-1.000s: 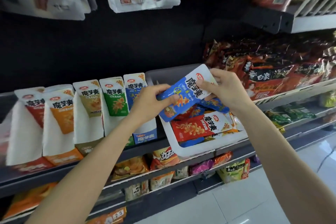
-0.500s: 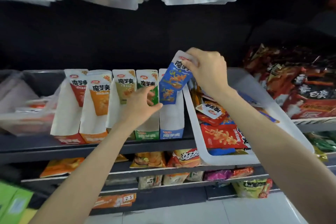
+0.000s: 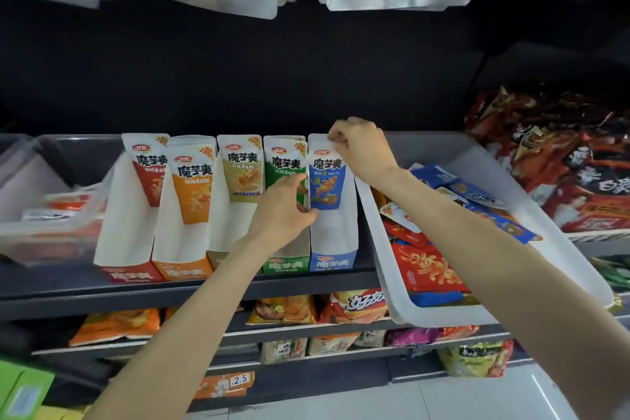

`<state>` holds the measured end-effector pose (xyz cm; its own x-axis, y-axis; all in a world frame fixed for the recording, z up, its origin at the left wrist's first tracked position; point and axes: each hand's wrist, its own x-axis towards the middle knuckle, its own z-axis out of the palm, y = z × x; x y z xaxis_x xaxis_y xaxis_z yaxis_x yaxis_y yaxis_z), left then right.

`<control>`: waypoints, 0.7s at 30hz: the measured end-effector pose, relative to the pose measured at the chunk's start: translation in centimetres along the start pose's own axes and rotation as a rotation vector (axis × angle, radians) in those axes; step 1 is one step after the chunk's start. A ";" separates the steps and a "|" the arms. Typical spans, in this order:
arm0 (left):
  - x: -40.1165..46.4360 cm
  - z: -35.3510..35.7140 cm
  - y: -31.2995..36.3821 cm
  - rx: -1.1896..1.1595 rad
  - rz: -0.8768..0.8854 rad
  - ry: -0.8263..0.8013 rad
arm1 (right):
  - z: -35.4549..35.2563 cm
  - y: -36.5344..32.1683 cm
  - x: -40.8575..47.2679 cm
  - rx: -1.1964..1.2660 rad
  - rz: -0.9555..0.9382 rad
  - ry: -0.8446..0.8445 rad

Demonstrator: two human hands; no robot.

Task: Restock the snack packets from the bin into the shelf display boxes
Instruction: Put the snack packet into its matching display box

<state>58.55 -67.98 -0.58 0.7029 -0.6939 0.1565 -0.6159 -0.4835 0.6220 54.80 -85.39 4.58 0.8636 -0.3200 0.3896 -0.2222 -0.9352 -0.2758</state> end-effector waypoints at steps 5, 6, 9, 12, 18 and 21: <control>-0.9 -0.4 1.1 0.098 0.049 0.136 | -2.9 0.2 -2.1 0.142 0.005 0.180; -1.2 -0.5 1.8 0.087 0.094 0.185 | -3.8 0.4 -3.3 0.158 -0.004 0.196; -1.7 -0.2 4.1 -0.128 0.328 0.188 | -6.4 1.9 -7.9 0.161 0.010 0.165; -1.2 0.9 6.7 -0.181 0.531 0.010 | -8.3 4.7 -12.2 0.109 0.115 0.017; 2.8 3.8 11.2 0.202 0.519 -0.303 | -9.7 8.5 -16.9 -0.160 0.368 -0.475; 3.5 5.2 12.3 0.354 0.567 -0.498 | -9.6 8.9 -18.2 -0.123 0.343 -0.448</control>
<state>51.64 -79.13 3.60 0.0643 -0.9973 -0.0364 -0.9630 -0.0716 0.2598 32.78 -89.30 3.45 0.8345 -0.5374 -0.1218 -0.5509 -0.8088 -0.2058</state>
